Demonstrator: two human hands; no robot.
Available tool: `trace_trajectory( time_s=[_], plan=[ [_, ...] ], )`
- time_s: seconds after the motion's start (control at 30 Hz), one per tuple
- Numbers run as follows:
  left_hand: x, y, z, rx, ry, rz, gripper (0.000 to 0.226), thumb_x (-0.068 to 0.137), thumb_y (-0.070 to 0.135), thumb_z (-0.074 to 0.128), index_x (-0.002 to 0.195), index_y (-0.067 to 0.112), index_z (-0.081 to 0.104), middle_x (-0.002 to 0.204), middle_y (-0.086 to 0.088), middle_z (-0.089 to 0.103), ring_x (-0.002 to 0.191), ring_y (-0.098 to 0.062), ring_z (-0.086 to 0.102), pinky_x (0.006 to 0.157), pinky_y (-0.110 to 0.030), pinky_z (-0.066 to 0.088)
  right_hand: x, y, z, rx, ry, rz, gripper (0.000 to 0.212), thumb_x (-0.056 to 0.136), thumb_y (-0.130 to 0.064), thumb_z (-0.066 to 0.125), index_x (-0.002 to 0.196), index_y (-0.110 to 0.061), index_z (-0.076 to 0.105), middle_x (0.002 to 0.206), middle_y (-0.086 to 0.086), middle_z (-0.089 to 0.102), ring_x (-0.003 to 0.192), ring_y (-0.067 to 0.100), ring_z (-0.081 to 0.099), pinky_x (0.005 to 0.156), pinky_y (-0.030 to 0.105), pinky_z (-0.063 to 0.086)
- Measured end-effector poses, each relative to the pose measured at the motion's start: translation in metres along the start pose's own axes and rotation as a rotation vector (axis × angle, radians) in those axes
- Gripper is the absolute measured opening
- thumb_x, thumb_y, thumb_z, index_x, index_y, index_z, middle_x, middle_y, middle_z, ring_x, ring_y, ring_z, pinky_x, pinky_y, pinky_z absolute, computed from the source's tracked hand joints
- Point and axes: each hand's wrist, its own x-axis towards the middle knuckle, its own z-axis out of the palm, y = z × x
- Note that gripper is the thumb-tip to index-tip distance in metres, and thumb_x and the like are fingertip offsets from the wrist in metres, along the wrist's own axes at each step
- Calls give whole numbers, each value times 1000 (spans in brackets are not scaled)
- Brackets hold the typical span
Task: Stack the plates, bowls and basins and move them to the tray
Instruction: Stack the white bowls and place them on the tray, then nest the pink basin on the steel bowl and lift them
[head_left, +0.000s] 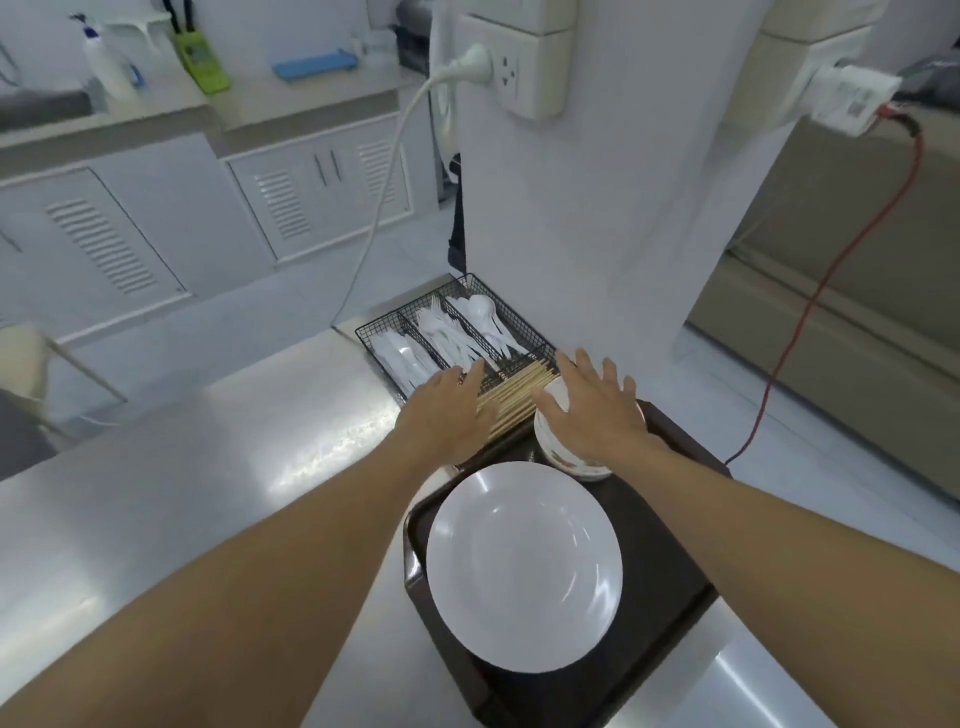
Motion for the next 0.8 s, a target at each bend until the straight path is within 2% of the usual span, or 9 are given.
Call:
trace_trajectory(
  time_s=[0.1, 0.23, 0.47, 0.67, 0.8],
  plan=[
    [-30, -28, -16, 57, 50, -71, 67, 101, 50, 27, 158, 20, 12, 162, -12, 26, 150, -30, 22, 121, -47, 23, -6, -37, -4, 2, 18, -76, 75, 95, -68, 19, 158, -26, 15, 168, 6, 11, 152, 37, 3, 119, 60, 1],
    [-72, -66, -30, 54, 112, -173, 66, 100, 49, 27, 158, 19, 17, 159, -12, 32, 147, -29, 28, 119, -45, 25, -15, -92, -3, -61, 30, -170, 76, 94, -69, 17, 156, -26, 21, 166, 6, 17, 151, 38, 8, 118, 63, 4],
    [-162, -138, -47, 6, 138, -351, 68, 100, 51, 27, 158, 18, 13, 162, -11, 26, 149, -28, 24, 117, -42, 23, -47, -191, 15, -26, -25, -301, 78, 92, -71, 14, 157, -28, 18, 167, 4, 13, 152, 36, 4, 120, 58, 0],
    [-251, -203, -59, -21, 130, -504, 68, 101, 51, 26, 159, 19, 9, 164, -11, 20, 150, -28, 21, 116, -42, 23, -87, -283, 31, -10, -63, -404, 74, 95, -67, 18, 157, -27, 22, 167, 3, 16, 152, 35, 6, 120, 55, 9],
    [-313, -245, -64, -33, 159, -598, 68, 101, 50, 27, 159, 17, 11, 163, -11, 23, 148, -30, 25, 115, -43, 26, -113, -348, 44, 21, -86, -469, 72, 97, -66, 23, 157, -27, 24, 166, 1, 18, 152, 34, 6, 121, 53, 11]
  ],
)
